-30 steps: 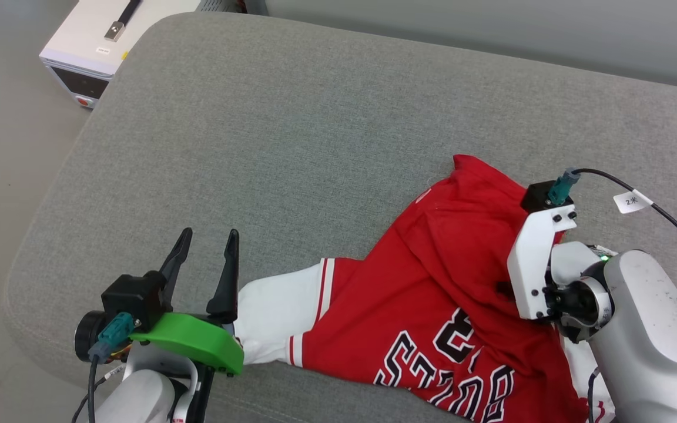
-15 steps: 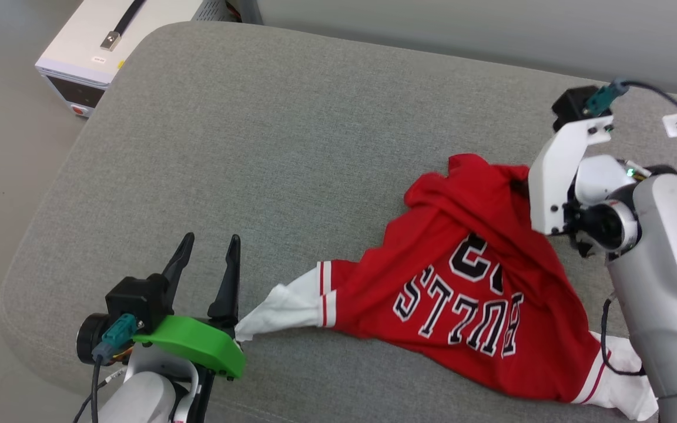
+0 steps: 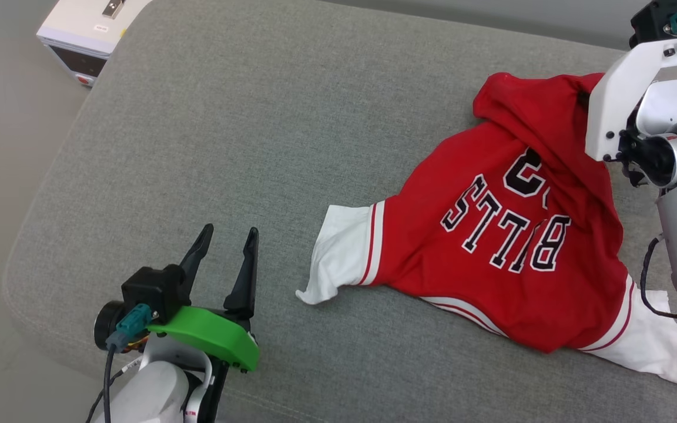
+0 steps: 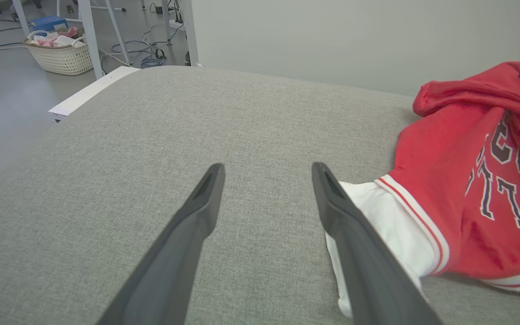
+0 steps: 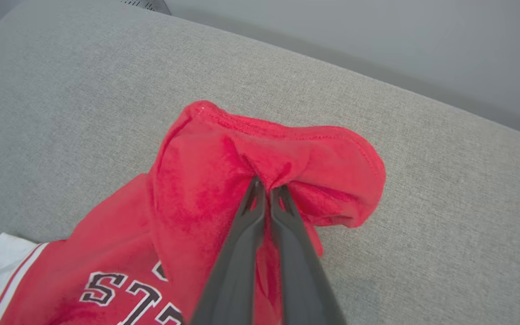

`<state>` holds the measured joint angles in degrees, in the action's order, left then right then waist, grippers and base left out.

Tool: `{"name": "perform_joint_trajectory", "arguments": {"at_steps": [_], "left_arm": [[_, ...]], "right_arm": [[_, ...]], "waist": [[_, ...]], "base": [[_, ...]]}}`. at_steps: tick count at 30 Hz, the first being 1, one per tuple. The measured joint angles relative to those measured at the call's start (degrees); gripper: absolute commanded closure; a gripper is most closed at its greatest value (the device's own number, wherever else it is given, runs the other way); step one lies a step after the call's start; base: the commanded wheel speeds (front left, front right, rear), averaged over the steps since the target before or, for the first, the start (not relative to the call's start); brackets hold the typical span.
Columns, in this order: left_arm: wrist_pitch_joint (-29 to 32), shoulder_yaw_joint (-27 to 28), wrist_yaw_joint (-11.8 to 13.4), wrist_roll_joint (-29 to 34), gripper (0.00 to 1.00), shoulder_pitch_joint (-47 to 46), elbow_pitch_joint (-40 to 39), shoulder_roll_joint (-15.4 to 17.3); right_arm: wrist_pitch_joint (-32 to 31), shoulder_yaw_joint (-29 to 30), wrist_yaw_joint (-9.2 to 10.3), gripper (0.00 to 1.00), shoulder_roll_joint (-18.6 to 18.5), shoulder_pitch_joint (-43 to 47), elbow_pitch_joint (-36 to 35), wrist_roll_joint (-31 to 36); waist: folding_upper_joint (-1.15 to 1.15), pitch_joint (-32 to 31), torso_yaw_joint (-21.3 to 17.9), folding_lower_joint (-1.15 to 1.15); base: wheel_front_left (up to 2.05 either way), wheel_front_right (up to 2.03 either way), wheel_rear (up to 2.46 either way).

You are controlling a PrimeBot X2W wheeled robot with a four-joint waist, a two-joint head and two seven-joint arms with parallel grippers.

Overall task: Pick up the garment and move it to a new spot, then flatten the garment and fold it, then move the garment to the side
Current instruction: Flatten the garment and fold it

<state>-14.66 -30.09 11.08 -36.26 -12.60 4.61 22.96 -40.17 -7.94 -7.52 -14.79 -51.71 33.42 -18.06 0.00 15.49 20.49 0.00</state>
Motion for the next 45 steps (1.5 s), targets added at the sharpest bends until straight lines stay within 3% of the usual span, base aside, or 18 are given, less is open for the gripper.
{"name": "perform_joint_trajectory", "arguments": {"at_steps": [11,12,13,14,22,31,37,45], "left_arm": [[0.01,1.01,-1.82,1.58,0.0,-0.91,1.55,-1.77],[0.0,1.13,-1.83,1.6,0.0,-0.98,1.7,-1.82],[0.0,1.23,-1.92,1.69,0.0,-1.01,1.85,-1.83],[0.0,1.32,-2.22,1.87,0.0,-1.03,2.03,-1.91],[0.0,2.59,-1.89,2.01,0.0,-0.55,2.76,-1.48],[0.86,3.12,0.76,2.0,0.0,2.67,1.98,0.13],[1.91,4.01,2.02,1.8,0.0,4.13,1.47,0.89],[2.46,5.82,3.44,0.49,0.0,6.06,1.64,2.25]], "right_arm": [[10.33,0.71,0.0,1.0,0.18,1.97,11.02,1.69],[11.03,0.57,0.0,0.87,0.14,2.36,11.91,1.71],[11.8,0.46,0.0,0.56,0.12,2.41,12.5,1.63],[13.14,0.48,0.0,0.0,0.1,2.4,13.01,1.15],[28.38,0.38,0.0,0.0,0.33,5.16,12.89,0.26],[41.45,3.97,0.0,0.0,1.93,16.05,3.39,4.37],[44.23,8.0,0.0,0.0,5.28,26.0,-8.11,7.53],[41.53,10.02,0.0,0.0,8.77,39.78,-25.9,10.05]], "waist": [[0.0,2.82,1.05,0.0],[0.0,2.76,0.97,0.0],[0.0,2.71,0.92,0.0],[0.0,2.59,0.86,0.0],[0.0,-0.9,-0.45,0.0],[0.0,-5.28,-3.07,0.0],[0.0,-7.07,-5.5,0.0],[0.0,-9.12,-8.41,0.0]], "base": [[0.0,0.0,0.0],[0.0,0.0,0.0],[0.0,0.0,0.0],[0.0,0.0,0.0],[0.0,0.0,0.0],[0.0,0.0,0.0],[0.0,0.0,0.0],[0.0,0.0,0.0]]}}
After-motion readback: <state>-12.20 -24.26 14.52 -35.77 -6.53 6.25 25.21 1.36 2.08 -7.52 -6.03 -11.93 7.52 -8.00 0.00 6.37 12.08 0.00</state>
